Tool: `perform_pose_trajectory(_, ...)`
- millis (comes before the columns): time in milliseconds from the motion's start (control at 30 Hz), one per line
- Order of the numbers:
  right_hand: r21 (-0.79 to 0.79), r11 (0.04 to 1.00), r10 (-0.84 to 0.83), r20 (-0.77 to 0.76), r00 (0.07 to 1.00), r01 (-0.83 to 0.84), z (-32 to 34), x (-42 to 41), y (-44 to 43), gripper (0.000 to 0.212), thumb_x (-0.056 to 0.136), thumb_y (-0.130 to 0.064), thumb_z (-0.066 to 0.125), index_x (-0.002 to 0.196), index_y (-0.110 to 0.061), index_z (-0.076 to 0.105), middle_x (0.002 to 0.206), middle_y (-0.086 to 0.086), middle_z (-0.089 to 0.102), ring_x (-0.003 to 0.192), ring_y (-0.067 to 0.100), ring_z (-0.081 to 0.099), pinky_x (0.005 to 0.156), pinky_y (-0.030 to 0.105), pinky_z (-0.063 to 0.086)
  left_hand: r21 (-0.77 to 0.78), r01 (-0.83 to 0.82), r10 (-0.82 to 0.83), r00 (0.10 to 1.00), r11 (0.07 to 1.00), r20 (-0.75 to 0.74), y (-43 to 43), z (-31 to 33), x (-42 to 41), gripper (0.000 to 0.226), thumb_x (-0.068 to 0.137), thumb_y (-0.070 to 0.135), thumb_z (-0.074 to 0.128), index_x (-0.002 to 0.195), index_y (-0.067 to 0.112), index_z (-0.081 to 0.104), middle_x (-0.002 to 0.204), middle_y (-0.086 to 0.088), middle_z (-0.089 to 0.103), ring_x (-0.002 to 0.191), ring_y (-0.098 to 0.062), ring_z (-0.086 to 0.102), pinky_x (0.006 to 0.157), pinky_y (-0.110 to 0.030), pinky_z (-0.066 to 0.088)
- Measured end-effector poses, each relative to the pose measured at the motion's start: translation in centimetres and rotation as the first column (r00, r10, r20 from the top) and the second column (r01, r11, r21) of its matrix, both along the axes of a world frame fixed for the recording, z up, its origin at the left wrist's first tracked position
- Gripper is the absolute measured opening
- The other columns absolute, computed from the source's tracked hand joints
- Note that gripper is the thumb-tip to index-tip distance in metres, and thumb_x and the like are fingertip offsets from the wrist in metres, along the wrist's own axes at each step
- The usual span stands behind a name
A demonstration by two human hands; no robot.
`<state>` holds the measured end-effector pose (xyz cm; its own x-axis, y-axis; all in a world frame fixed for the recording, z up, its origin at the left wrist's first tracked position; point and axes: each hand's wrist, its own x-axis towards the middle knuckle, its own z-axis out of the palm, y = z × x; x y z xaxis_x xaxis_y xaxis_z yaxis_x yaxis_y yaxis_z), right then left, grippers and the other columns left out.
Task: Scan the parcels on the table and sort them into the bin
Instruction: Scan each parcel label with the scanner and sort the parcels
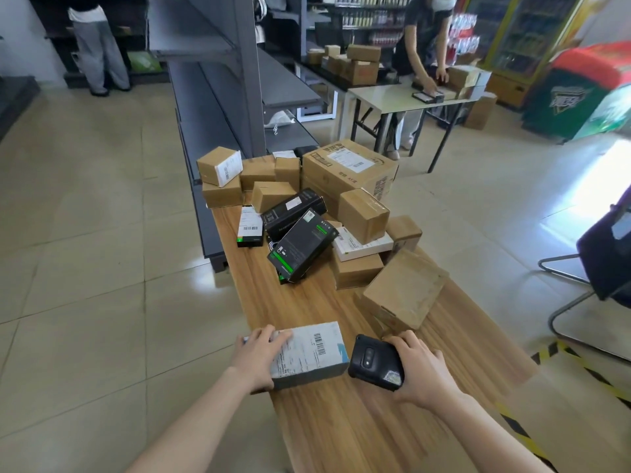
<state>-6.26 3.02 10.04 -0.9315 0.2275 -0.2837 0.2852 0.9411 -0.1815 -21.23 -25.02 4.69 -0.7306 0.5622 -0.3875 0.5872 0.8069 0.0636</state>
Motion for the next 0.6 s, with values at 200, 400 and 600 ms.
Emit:
perform_pose_trajectory(200, 0.074, 0.996, 0.048, 0.008, 0.999, -0.048, 1.7, -1.1, 0.7, 0.084, 0.063, -0.041, 0.073, 0.139, -0.03, 0.038, 0.127, -0.007, 0.037, 0.119, 0.015, 0.045, 0.092, 0.037, 0.039, 0.004, 0.181, -0.178, 0.968, 0.983, -0.178, 0.4, 1.5, -2.0, 0.092, 0.078, 0.021, 0.07, 0.149, 0.034, 0.013, 0.151, -0.002, 0.018, 0.142, -0.022, 0.013, 0.113, -0.046, 0.019)
perform_pose_trajectory(400, 0.09, 0.993, 0.075, 0.002, 0.997, -0.075, 2.2, -1.2, 0.2, 0.085, 0.065, -0.038, 0.075, 0.141, -0.03, 0.037, 0.129, -0.008, 0.036, 0.121, 0.014, 0.044, 0.096, 0.036, 0.037, -0.016, 0.211, -0.21, 0.958, 0.977, -0.197, 0.1, 2.1, -2.8, 0.093, 0.08, 0.017, 0.069, 0.152, 0.033, 0.012, 0.156, -0.004, 0.012, 0.145, -0.022, 0.008, 0.116, -0.047, 0.014)
perform_pose_trajectory(600, 0.091, 0.994, 0.058, -0.005, 0.998, -0.058, 2.2, -1.5, -0.1, 0.085, 0.064, -0.037, 0.075, 0.14, -0.03, 0.038, 0.129, -0.008, 0.036, 0.121, 0.014, 0.044, 0.097, 0.037, 0.038, -0.008, 0.234, -0.231, 0.953, 0.972, -0.195, -0.5, 1.9, -3.5, 0.096, 0.078, 0.017, 0.071, 0.151, 0.033, 0.011, 0.157, -0.005, 0.01, 0.145, -0.023, 0.007, 0.118, -0.045, 0.012)
